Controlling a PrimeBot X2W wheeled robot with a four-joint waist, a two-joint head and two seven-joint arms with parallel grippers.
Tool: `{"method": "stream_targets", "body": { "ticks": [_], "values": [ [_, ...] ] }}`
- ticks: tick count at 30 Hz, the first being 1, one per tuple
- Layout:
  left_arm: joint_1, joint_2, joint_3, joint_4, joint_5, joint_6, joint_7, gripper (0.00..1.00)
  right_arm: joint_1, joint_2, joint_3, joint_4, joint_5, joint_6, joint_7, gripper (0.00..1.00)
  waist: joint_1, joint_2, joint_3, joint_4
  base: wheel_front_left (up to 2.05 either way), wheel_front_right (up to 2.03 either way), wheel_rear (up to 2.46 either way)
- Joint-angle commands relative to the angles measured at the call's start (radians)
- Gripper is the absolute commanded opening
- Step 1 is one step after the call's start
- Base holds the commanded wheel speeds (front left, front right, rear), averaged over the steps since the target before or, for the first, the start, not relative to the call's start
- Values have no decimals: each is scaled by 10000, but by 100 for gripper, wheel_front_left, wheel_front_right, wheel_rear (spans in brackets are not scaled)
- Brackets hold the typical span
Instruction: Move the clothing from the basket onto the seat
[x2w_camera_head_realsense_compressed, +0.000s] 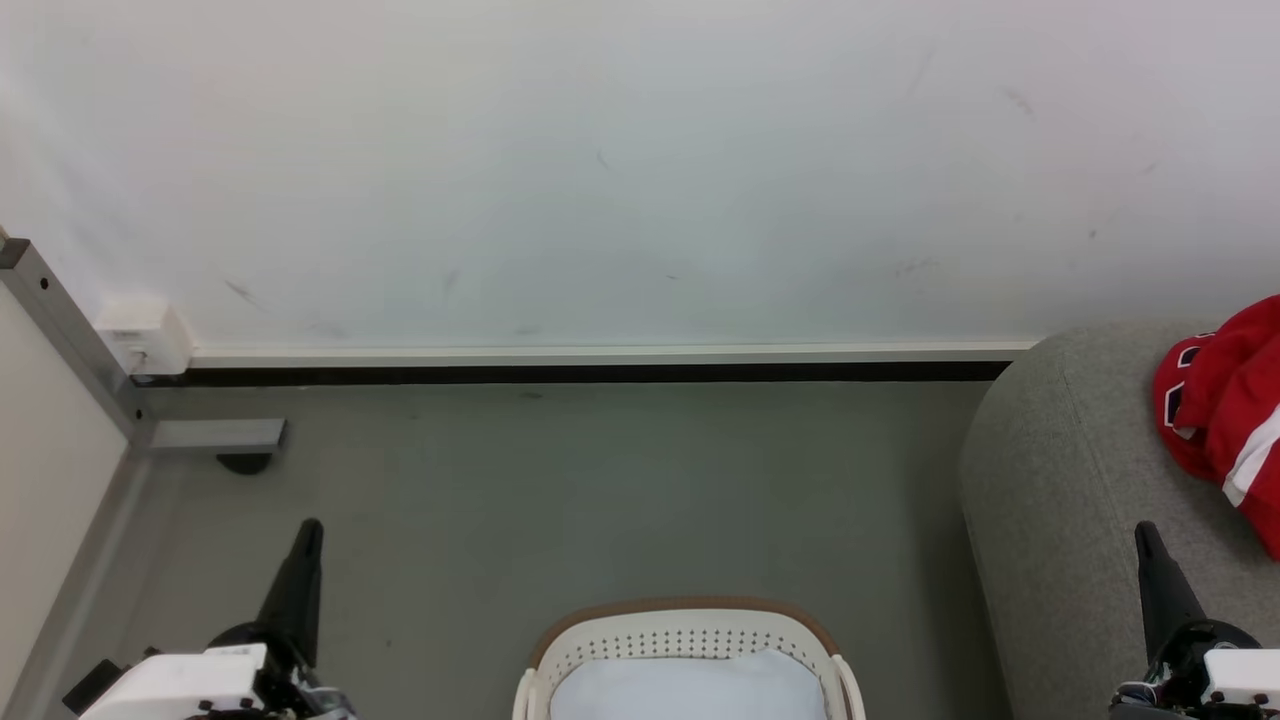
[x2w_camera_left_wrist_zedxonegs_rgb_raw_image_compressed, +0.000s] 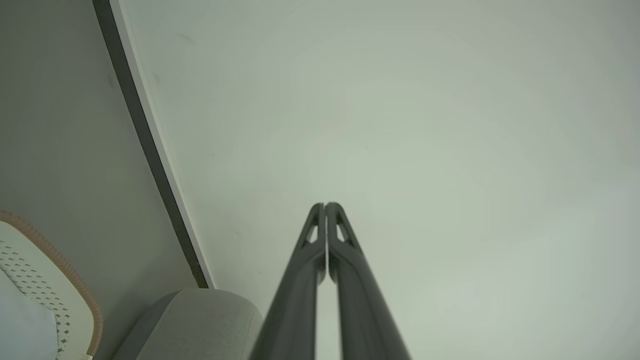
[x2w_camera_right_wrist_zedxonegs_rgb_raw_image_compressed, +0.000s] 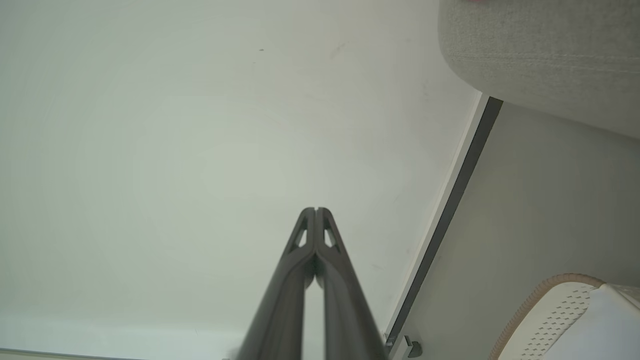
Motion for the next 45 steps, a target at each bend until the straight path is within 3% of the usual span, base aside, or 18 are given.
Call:
{"method": "stream_targets", "body": {
  "ticks": [1,45],
  "values": [
    [-130,6,55,-23,-250,-37,62,0,-157,-112,-2,-38,220,-21,50,0,0,0,12,5,0,0,0],
    [-119,11,46,-19,-215,-36,62,0,-90,-341,324,-66,452,-21,-250,0,0,0,13,5,0,0,0]
  ]
}}
